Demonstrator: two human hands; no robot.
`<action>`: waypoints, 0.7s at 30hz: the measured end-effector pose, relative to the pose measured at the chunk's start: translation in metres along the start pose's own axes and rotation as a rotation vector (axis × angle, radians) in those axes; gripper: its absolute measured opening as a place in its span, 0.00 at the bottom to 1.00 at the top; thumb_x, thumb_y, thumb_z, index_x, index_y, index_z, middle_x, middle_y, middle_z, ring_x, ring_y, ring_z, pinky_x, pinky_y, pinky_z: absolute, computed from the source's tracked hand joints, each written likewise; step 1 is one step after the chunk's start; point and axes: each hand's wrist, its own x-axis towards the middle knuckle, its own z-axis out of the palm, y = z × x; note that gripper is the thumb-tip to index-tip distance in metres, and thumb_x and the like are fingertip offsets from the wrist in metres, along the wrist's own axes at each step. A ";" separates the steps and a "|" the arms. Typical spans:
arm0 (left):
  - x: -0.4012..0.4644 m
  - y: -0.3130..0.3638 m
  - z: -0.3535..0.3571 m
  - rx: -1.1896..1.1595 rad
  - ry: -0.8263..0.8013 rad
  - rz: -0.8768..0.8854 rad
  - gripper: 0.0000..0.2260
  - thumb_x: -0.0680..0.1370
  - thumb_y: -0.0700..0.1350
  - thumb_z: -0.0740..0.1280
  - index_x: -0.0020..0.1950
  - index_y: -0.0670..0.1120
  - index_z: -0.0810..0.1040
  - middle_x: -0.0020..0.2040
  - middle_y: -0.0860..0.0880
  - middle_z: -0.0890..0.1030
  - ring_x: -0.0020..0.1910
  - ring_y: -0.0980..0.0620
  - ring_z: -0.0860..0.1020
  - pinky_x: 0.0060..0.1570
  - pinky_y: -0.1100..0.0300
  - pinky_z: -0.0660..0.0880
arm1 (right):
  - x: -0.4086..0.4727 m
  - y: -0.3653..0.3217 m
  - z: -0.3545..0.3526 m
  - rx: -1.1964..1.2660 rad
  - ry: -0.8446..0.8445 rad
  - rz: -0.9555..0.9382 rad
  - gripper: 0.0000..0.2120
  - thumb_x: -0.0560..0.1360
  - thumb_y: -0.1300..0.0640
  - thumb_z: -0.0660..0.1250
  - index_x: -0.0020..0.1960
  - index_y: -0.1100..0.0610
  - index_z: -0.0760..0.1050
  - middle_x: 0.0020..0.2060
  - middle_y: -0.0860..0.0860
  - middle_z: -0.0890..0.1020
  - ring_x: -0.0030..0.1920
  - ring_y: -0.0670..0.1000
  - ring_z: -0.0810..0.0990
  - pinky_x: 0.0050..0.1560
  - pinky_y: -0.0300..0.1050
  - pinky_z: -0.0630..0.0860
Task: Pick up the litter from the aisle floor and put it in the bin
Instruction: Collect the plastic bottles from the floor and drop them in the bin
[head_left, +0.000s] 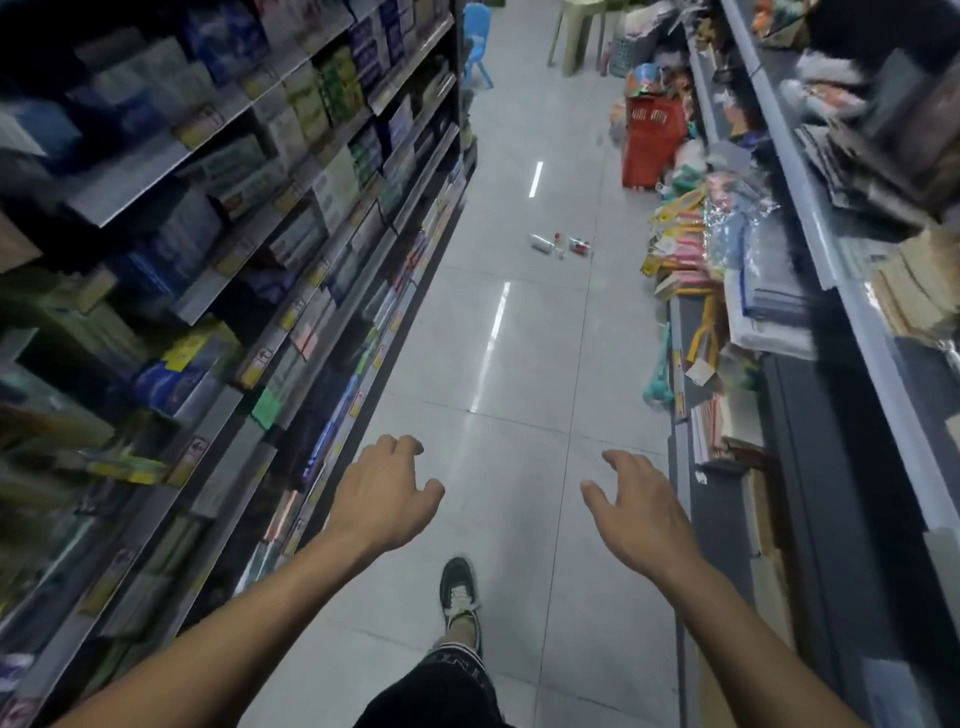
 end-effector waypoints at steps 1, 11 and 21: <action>0.021 0.001 -0.006 -0.003 -0.001 0.003 0.25 0.76 0.56 0.62 0.72 0.50 0.70 0.67 0.49 0.74 0.62 0.47 0.75 0.57 0.50 0.74 | 0.017 -0.005 -0.002 0.002 0.003 0.006 0.27 0.81 0.42 0.60 0.76 0.52 0.64 0.72 0.50 0.70 0.71 0.52 0.68 0.65 0.52 0.70; 0.222 0.040 -0.063 -0.014 -0.005 0.130 0.24 0.77 0.56 0.63 0.72 0.48 0.70 0.66 0.47 0.74 0.62 0.46 0.73 0.60 0.50 0.72 | 0.145 -0.032 -0.026 0.014 0.014 0.118 0.27 0.81 0.42 0.59 0.76 0.52 0.65 0.72 0.49 0.70 0.71 0.51 0.68 0.67 0.50 0.70; 0.377 0.129 -0.078 0.001 -0.045 0.222 0.25 0.76 0.55 0.63 0.71 0.49 0.70 0.66 0.49 0.74 0.63 0.47 0.73 0.58 0.49 0.74 | 0.259 -0.002 -0.064 0.085 0.079 0.253 0.26 0.81 0.42 0.60 0.75 0.50 0.65 0.71 0.48 0.71 0.70 0.51 0.69 0.65 0.52 0.71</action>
